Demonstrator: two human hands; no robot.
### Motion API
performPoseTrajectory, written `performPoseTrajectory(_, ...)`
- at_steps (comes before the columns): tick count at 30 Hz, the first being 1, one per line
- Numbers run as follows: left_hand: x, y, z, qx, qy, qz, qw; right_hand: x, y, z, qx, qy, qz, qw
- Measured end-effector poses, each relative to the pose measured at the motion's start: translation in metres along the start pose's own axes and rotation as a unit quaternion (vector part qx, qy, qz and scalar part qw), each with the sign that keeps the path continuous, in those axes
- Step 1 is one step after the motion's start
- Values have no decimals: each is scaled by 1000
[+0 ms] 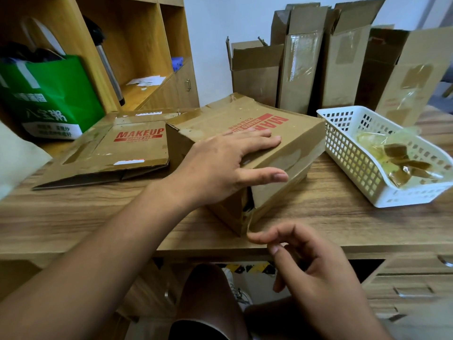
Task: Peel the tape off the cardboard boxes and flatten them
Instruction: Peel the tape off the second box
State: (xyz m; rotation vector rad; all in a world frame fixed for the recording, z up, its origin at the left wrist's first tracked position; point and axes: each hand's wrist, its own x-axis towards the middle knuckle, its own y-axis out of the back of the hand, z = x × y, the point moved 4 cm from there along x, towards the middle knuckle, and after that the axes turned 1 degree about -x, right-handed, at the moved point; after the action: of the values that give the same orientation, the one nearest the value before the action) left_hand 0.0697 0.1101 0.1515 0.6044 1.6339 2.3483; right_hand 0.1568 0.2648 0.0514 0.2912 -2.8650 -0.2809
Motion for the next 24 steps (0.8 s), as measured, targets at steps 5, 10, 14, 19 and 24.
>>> performPoseTrajectory(5,0,-2,0,-5,12,0,1000,3,5,-1,20,1,27,999)
performPoseTrajectory(10,-1,6,-13,-24,-7,-58,998,12,14,4,-46,-22,39,998)
performPoseTrajectory(14,-4,15,-23,-77,-12,-98,992,24,21,8,-99,-31,49,993)
performPoseTrajectory(19,-3,13,-26,-82,-18,-86,993,30,18,11,-163,-1,48,985)
performPoseTrajectory(24,-3,7,-18,-55,-7,-24,998,25,15,8,-168,26,48,984)
